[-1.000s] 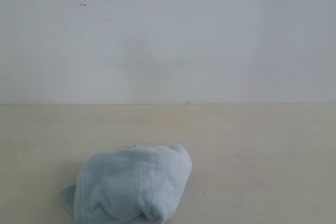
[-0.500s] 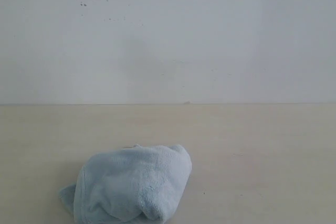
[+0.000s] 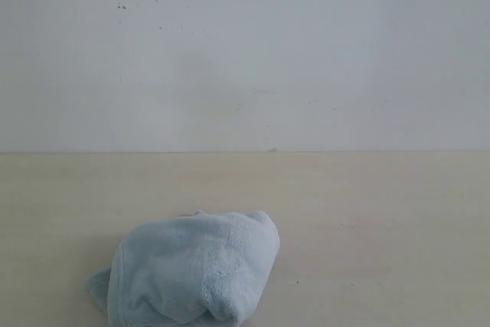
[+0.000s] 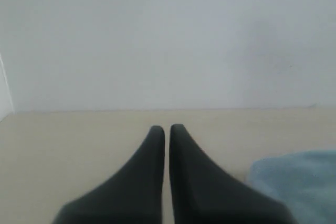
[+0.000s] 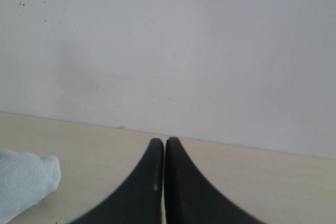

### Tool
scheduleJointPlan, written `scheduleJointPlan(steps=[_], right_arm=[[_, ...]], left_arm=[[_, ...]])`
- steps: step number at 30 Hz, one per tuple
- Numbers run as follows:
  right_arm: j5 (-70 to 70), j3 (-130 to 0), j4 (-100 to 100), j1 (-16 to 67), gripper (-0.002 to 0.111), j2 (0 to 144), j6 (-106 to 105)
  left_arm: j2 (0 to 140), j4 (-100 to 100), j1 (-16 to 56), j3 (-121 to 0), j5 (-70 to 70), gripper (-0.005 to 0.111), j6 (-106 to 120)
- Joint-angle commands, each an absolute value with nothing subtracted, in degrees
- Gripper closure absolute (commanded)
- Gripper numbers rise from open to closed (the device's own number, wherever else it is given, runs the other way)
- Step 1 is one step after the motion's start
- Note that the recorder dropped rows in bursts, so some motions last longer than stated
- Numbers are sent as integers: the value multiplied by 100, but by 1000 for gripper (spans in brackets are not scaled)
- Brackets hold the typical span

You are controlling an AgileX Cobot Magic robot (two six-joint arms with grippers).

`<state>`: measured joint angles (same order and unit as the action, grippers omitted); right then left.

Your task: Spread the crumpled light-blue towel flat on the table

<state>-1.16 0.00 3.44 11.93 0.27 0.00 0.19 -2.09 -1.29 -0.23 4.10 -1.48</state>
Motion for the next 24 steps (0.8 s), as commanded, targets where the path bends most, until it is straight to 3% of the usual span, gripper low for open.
scheduleJointPlan(steps=[1, 12, 17, 24], right_arm=[[-180, 0, 335, 1204, 107, 0, 0], [-180, 0, 335, 1204, 107, 0, 0], [-180, 0, 335, 1204, 107, 0, 0], [-180, 0, 335, 1204, 107, 0, 0]], left_arm=[[0, 989, -152, 0, 152, 103, -1747], [0, 2360, -142, 0, 821, 103, -2276], [0, 3312, -142, 0, 1398, 103, -880], [342, 7482, -142, 0, 2267, 103, 3989]])
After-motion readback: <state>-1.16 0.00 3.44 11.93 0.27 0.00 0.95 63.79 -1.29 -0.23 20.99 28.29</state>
